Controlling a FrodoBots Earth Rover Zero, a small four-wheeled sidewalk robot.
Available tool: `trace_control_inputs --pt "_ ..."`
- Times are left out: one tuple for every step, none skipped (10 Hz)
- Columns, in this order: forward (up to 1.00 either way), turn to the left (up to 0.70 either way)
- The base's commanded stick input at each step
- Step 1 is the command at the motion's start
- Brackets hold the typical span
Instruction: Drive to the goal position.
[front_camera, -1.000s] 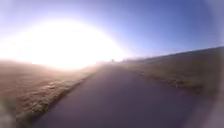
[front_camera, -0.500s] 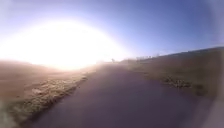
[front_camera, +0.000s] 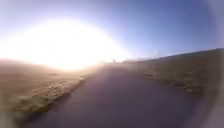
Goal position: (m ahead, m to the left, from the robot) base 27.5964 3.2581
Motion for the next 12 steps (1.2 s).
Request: trace_control_inputs --pt "1.0 0.0" --pt "1.0 0.0" --pt "1.0 0.0" --pt "1.0 0.0" --pt "1.0 0.0" --pt "1.0 0.0" --pt "1.0 0.0" --pt "1.0 0.0" --pt "1.0 0.0" --pt "1.0 0.0" --pt "1.0 0.0" --pt "1.0 0.0"
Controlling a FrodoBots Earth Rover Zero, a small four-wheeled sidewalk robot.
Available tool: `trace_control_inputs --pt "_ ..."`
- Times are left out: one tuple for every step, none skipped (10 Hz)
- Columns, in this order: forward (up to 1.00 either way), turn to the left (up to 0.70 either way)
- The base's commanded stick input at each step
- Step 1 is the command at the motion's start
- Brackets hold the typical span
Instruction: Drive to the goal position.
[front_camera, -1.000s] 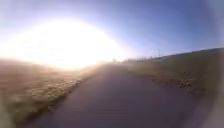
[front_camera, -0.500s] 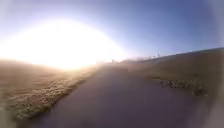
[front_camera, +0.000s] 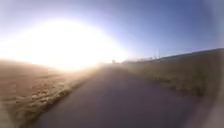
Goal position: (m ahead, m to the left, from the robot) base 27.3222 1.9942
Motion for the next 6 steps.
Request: trace_control_inputs --pt "1.0 0.0" --pt "1.0 0.0" --pt "1.0 0.0" --pt "1.0 0.0" --pt "1.0 0.0" --pt "1.0 0.0"
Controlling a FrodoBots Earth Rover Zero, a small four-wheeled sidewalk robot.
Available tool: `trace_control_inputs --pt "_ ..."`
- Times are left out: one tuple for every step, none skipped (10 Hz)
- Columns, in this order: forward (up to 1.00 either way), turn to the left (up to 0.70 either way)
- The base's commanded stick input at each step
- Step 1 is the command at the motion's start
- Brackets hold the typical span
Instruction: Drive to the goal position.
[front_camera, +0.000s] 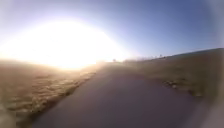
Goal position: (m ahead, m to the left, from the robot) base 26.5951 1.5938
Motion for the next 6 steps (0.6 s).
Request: trace_control_inputs --pt "1.0 0.0" --pt "1.0 0.0" --pt "1.0 0.0" --pt "1.0 0.0" --pt "1.0 0.0" --pt "1.0 0.0"
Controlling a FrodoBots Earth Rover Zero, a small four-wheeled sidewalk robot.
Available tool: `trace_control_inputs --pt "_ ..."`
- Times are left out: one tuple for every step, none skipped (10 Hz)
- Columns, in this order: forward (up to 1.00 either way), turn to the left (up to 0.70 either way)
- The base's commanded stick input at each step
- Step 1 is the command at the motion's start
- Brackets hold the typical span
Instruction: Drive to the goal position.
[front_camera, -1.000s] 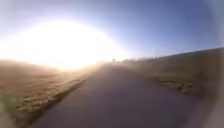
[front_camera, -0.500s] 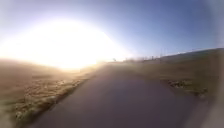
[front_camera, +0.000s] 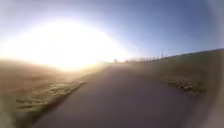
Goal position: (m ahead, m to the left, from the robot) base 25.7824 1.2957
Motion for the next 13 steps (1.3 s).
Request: trace_control_inputs --pt "1.0 0.0" --pt "1.0 0.0" --pt "1.0 0.0" --pt "1.0 0.0" --pt "1.0 0.0" --pt "1.0 0.0" --pt "1.0 0.0" --pt "1.0 0.0" --pt "1.0 0.0" --pt "1.0 0.0" --pt "1.0 0.0" --pt "1.0 0.0" --pt "1.0 0.0"
